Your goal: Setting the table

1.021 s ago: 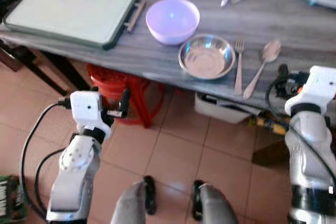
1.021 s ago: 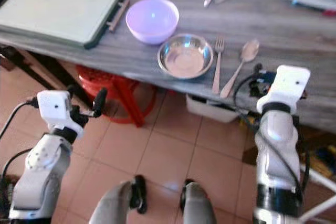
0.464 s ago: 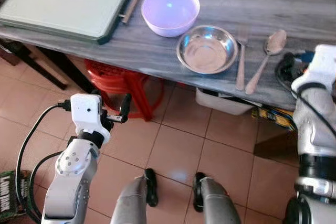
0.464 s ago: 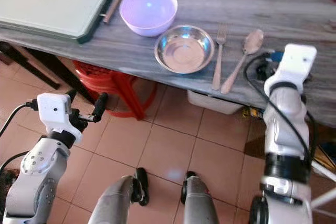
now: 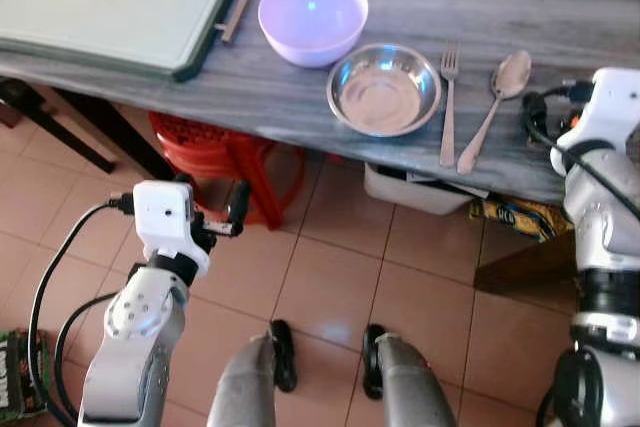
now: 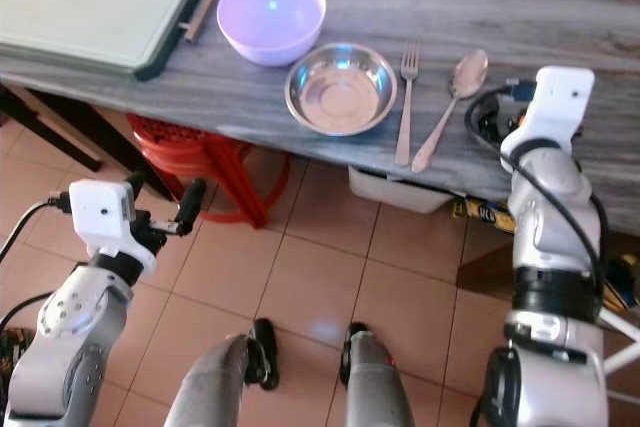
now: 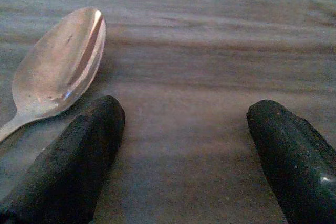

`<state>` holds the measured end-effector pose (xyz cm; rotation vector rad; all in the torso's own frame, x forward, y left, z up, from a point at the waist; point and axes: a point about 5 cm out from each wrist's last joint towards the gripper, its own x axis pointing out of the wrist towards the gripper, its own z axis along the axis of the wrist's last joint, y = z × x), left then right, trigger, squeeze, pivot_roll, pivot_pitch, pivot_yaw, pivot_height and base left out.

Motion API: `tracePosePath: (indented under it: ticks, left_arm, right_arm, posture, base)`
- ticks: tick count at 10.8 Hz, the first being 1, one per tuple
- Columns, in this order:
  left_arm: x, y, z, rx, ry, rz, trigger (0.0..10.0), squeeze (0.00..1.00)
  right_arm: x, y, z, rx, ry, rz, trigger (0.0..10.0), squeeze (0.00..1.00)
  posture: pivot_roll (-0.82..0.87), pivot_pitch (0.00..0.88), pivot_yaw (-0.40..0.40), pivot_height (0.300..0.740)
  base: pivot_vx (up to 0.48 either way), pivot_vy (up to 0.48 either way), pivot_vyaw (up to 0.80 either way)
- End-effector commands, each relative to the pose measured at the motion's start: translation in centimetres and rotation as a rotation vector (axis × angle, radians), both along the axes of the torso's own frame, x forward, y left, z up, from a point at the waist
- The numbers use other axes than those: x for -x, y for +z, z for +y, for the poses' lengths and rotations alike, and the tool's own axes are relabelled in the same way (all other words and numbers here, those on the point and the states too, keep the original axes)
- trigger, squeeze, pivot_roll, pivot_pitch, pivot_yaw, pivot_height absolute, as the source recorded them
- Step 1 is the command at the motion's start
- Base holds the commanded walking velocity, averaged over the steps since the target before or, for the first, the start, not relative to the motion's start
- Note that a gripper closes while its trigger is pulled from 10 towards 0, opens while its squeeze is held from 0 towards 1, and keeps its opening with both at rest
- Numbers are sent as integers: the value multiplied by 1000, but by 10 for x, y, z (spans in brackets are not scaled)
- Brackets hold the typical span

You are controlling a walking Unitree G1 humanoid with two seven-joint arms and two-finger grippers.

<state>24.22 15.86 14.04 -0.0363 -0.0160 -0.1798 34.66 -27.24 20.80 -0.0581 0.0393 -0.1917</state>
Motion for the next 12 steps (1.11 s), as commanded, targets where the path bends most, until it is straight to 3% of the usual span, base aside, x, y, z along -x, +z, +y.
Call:
tracePosePath:
  ticks: [1,5,12]
  left_arm:
    - [2,-3,3,-6,10,19,10000,0]
    - [2,-4,1,2,9,20,10000,0]
    - [1,-5,-1,7,16,21,10000,0]
  right_arm:
    - [-2,-15,6,-16,47,81,10000,0]
    - [-7,-12,9,-77,148,145,10000,0]
    - [-18,-3,16,-25,240,146,10000,0]
  posture:
    - [9,347,74,740]
    - [6,346,69,740]
    - [6,346,60,740]
  base:
    - [0,0,0]
    - [0,0,0]
    - [0,0,0]
